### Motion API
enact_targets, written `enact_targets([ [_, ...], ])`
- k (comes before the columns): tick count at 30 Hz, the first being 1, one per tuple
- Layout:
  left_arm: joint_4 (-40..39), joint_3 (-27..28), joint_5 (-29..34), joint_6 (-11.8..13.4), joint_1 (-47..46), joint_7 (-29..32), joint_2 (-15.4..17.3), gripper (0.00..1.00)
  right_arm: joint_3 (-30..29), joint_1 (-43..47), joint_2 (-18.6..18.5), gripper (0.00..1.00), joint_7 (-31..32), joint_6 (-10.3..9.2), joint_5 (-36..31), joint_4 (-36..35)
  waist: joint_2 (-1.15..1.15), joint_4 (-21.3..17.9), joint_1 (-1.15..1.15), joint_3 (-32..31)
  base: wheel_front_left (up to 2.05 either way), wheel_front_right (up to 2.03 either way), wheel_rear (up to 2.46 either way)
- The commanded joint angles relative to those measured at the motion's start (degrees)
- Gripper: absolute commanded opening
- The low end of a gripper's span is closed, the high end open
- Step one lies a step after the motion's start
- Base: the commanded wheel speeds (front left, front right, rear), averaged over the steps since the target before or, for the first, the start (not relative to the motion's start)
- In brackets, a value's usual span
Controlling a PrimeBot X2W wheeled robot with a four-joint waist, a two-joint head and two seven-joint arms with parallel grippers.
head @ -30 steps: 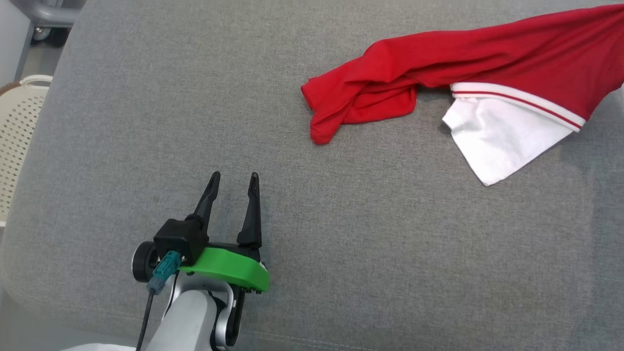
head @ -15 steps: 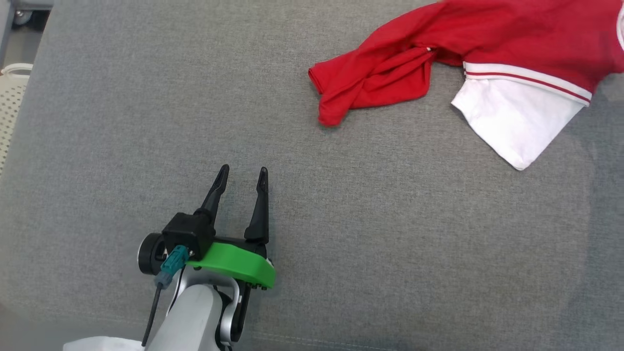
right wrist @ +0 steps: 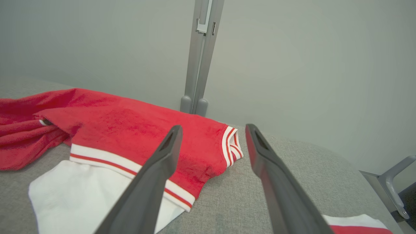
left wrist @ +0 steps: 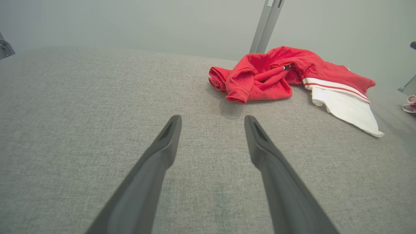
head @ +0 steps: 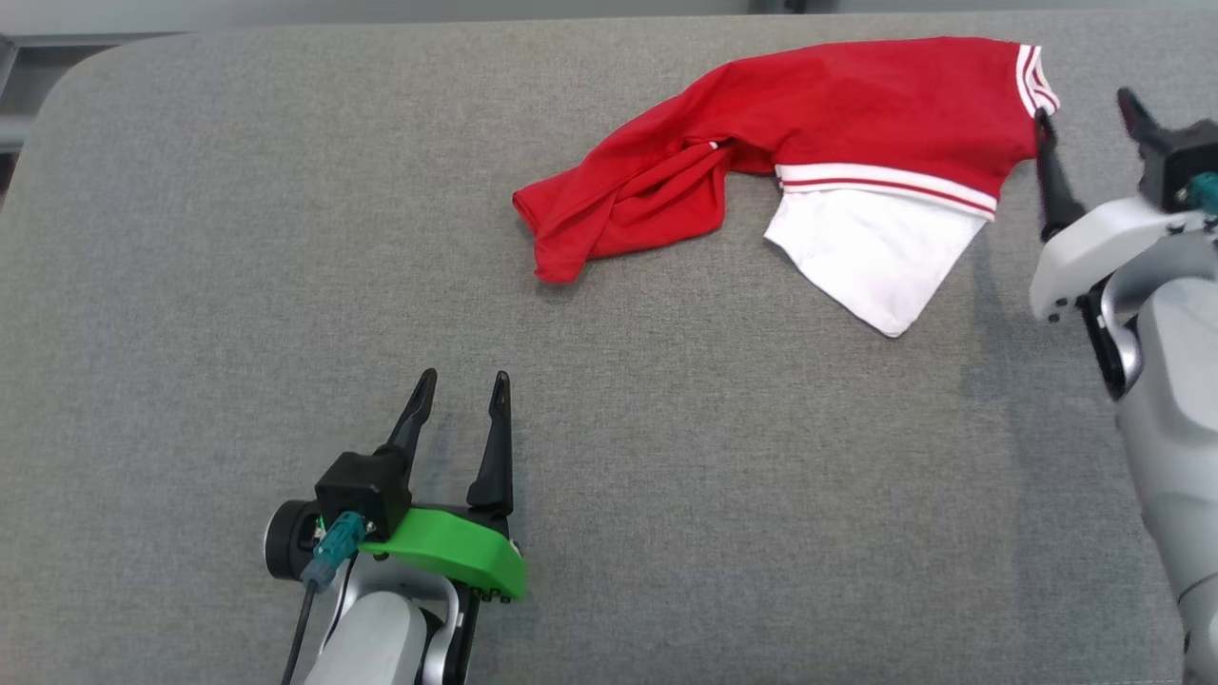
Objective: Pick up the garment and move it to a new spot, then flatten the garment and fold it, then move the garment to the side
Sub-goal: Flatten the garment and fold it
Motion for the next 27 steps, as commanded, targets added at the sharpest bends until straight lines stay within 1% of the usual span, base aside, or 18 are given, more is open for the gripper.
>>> enact_targets([
  [1,0.07,0.21,0.55,-0.04,0.89,-0.14,0.18,1.0,0.57,1.7,0.62,1.0,-0.16,-0.08,0.97,-0.65,0.0,-2.75,0.0,-2.87,0.0,0.0,0.0],
  [5,0.32,0.57,0.77,-0.21,1.53,-0.13,0.18,1.0,2.7,7.18,3.04,1.0,-0.17,-0.08,4.51,-3.27,0.0,-3.46,0.0,-3.91,0.0,0.0,0.0],
  [6,0.35,0.63,0.82,-0.24,1.73,-0.13,0.18,1.0,4.14,9.7,4.4,1.0,-0.17,-0.07,6.13,-4.16,0.0,-3.51,0.0,-4.14,0.0,0.0,0.0],
  [11,0.23,0.81,0.89,-0.42,1.82,-0.13,0.18,1.0,7.6,14.16,6.06,1.0,0.97,-0.08,8.24,-5.12,0.0,-2.98,0.0,-3.9,0.0,0.0,0.0],
  [20,-0.04,1.06,0.69,-0.28,1.37,-0.13,0.18,1.0,12.58,14.96,5.28,1.0,4.16,-0.08,6.86,-2.99,0.0,-1.21,0.0,-2.82,0.0,0.0,0.0],
  [23,-0.18,1.06,0.27,-0.3,0.94,-0.13,0.17,1.0,14.63,14.04,4.79,1.0,5.45,-0.07,6.65,-0.95,0.0,-0.23,0.0,-2.19,0.0,0.0,0.0],
  [27,-0.3,1.05,0.08,-0.19,0.68,-0.13,0.17,1.0,15.11,12.97,4.21,1.0,5.38,-0.08,6.2,0.75,0.0,0.36,0.0,-1.7,0.0,0.0,0.0],
])
